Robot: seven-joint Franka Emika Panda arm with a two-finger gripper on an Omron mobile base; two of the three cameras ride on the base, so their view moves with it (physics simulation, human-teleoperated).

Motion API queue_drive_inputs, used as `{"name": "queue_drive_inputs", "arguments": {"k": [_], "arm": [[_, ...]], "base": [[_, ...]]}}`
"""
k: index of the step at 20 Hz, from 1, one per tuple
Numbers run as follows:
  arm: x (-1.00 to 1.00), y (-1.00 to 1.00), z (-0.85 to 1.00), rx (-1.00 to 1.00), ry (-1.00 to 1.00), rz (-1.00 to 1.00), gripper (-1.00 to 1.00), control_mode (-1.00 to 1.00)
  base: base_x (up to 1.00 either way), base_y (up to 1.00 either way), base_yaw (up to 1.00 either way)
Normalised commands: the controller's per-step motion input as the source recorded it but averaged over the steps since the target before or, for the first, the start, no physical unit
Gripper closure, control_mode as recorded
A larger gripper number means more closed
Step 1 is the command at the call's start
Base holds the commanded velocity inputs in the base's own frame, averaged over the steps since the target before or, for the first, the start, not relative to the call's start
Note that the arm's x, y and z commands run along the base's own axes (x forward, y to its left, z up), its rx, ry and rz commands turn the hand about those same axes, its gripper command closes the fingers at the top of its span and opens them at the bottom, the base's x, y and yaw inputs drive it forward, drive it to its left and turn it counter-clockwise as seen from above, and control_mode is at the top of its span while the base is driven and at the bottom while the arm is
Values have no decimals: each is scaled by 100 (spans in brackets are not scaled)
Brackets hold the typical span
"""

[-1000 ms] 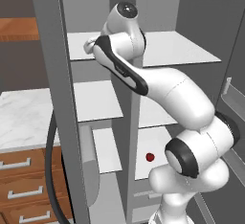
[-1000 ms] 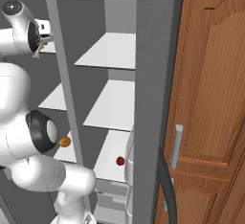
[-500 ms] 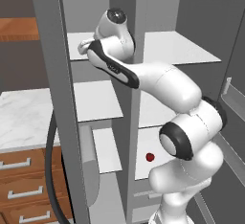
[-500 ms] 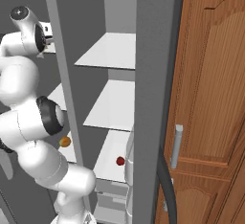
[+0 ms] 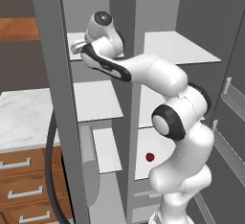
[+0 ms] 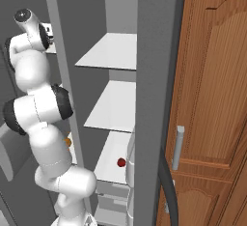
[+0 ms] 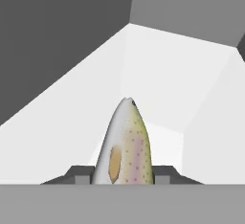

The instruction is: There's a fish in the fridge that needs to be moved to the freezer for freezing. Pick up the fish from the fridge, place it on any shelf in the freezer, and close the fridge and freezer doors when done.

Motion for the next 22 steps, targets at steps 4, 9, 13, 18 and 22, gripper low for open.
{"name": "queue_drive_inputs", "arguments": {"k": [4, 9, 13, 18, 22], "arm": [[47, 9, -17, 0, 0, 0, 100, -100], [49, 7, -9, 0, 0, 0, 100, -100], [50, 8, -2, 0, 0, 0, 100, -100], [48, 9, -14, 0, 0, 0, 100, -100], [43, 1, -39, 0, 0, 0, -100, -100]], "base": [[0, 0, 0], [0, 0, 0], [0, 0, 0], [0, 0, 0], [0, 0, 0]]}}
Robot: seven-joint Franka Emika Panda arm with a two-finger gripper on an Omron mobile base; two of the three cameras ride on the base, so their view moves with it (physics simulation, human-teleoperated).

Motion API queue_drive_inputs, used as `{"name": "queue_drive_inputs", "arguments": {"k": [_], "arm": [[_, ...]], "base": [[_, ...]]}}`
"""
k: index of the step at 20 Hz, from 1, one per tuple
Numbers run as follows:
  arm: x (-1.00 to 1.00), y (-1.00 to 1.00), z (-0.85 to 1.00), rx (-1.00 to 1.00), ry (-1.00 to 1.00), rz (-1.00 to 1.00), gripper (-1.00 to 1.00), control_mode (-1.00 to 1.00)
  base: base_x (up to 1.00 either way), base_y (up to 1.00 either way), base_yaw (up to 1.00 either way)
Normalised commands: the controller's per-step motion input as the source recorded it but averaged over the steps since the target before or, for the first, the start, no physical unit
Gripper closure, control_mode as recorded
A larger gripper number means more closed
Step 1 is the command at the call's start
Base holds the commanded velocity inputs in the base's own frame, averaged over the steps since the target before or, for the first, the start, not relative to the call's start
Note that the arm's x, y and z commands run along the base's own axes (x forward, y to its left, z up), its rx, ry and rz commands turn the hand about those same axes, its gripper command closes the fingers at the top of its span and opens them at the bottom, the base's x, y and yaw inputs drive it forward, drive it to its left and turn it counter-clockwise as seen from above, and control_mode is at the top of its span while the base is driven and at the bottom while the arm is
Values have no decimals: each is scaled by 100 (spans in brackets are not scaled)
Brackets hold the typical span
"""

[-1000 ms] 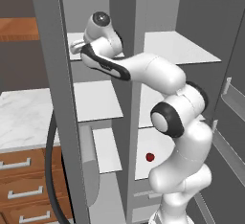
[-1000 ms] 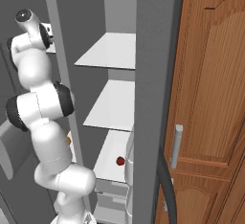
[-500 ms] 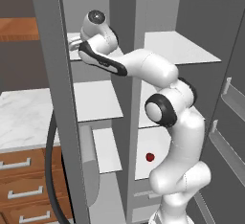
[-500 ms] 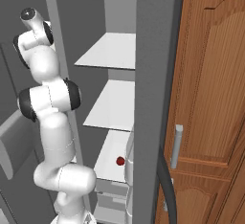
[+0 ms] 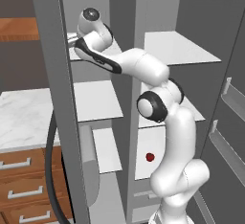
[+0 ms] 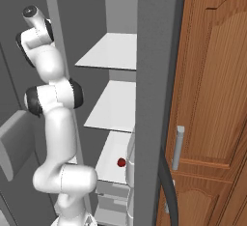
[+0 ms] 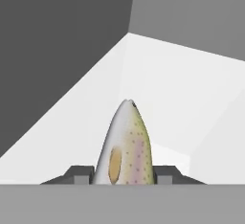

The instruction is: There's a fish in the fridge that needs to be moved to the freezer for freezing. Pick up the fish from the fridge, place it on any shelf in the freezer, and close the fridge and freezer doors when done.

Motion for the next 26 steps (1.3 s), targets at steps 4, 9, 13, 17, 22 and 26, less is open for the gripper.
{"name": "queue_drive_inputs", "arguments": {"k": [4, 9, 13, 17, 22, 26], "arm": [[32, 1, -21, 0, 0, 0, -100, -100], [1, -5, -14, 0, 0, 0, -100, -100], [-36, -25, -7, 2, 0, 0, -100, -100], [-85, -27, -2, 5, 0, 0, -100, -100], [-100, -23, -15, 5, 0, 0, -100, -100], [-100, -44, -5, 5, 0, 0, -100, -100]], "base": [[0, 0, 0], [0, 0, 0], [0, 0, 0], [0, 0, 0], [0, 0, 0], [0, 0, 0]]}}
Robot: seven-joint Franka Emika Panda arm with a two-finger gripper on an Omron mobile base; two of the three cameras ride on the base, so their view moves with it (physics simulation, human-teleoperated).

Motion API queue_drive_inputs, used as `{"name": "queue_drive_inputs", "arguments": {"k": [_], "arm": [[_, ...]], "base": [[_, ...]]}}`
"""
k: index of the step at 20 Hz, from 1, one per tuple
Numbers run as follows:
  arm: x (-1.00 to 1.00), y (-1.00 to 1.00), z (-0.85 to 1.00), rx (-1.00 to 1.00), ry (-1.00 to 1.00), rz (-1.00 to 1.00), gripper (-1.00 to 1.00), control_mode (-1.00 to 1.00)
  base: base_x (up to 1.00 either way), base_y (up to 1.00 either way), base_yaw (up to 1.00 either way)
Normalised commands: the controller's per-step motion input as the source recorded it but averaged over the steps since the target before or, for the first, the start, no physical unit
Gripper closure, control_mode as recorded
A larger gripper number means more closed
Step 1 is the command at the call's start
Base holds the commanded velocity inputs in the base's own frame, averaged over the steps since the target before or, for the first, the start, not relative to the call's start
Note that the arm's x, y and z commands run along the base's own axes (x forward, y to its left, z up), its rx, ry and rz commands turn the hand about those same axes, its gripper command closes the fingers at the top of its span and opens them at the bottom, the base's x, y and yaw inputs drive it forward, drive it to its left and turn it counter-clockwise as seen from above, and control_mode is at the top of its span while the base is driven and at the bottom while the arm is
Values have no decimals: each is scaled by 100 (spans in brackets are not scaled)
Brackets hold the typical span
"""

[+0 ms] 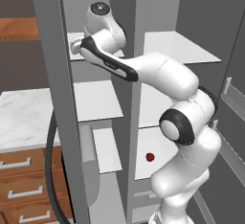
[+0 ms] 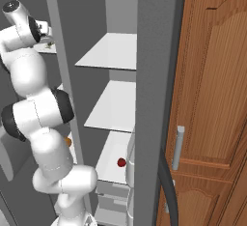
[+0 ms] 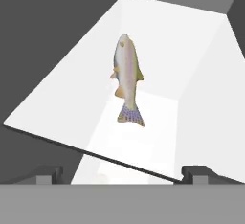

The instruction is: There's a fish in the fridge that needs to be moved to the freezer for freezing. Pick up the fish from the fridge, place it on any shelf in the freezer, and close the fridge and freezer doors when done.

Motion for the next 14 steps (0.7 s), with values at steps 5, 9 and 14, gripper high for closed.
{"name": "queue_drive_inputs", "arguments": {"k": [5, 9, 14], "arm": [[-100, -65, 3, 7, 0, -1, -100, -100], [-100, -53, 9, 4, 0, -2, -100, -100], [-96, -68, 10, 2, 0, -6, -100, -100]], "base": [[0, 0, 0], [0, 0, 0], [0, 0, 0]]}}
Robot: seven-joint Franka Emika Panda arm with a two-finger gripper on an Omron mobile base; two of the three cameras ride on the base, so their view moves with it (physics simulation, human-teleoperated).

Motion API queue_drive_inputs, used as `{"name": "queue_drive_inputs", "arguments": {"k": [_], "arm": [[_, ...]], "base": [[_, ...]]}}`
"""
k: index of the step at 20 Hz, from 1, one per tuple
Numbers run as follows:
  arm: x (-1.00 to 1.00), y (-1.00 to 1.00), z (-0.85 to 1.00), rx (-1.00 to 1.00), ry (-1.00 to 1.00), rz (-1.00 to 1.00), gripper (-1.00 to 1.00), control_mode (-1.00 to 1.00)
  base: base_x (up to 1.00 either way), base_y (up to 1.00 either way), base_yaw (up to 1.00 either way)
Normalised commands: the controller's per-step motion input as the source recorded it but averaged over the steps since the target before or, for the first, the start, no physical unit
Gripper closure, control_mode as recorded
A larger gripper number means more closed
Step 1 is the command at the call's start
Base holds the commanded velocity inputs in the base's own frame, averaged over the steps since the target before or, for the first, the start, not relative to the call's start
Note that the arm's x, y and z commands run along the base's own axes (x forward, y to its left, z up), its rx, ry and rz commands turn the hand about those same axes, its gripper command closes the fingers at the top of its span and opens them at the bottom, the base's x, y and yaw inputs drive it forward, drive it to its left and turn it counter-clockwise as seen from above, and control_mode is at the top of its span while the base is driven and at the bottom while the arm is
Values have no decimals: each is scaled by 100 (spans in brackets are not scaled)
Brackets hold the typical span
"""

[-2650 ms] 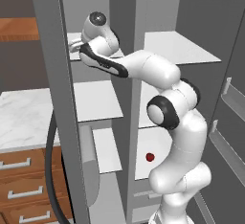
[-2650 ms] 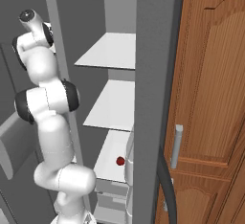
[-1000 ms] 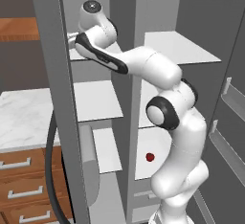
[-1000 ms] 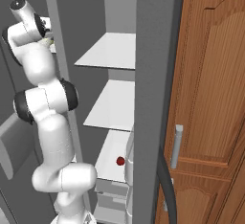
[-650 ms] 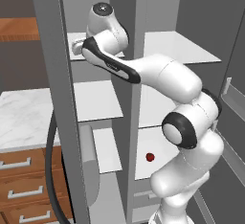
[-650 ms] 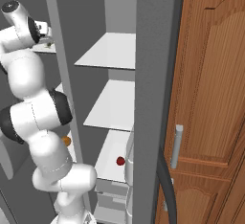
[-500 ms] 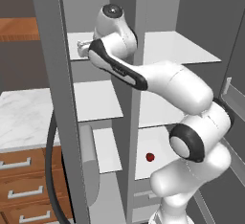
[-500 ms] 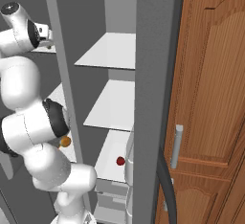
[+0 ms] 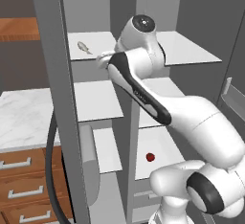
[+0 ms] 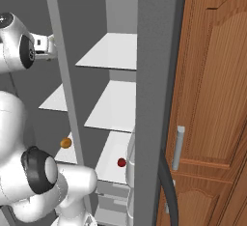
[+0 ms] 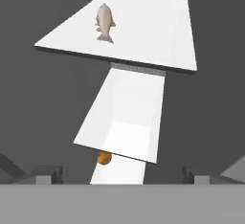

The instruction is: There's a fish in the fridge that needs to be moved to the freezer for freezing. Pick up the fish from the fridge, place it on any shelf in the freezer, and close the fridge and freezer doors when done.

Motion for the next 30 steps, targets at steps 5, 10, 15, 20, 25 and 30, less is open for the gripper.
{"name": "queue_drive_inputs", "arguments": {"k": [5, 10, 15, 20, 25, 30], "arm": [[-66, -95, 4, 0, 2, -4, -100, -100], [-38, -94, 0, 0, 4, -6, -100, -100], [-22, -54, 0, 0, 0, -8, -100, -100], [-29, -18, 0, 1, 0, -1, -100, -100], [-37, -15, -4, 0, 0, -1, -100, -100], [-44, 0, -1, 0, 0, -13, -100, -100]], "base": [[0, 0, 0], [0, 0, 0], [0, 0, 0], [0, 0, 0], [0, 0, 0], [0, 0, 0]]}}
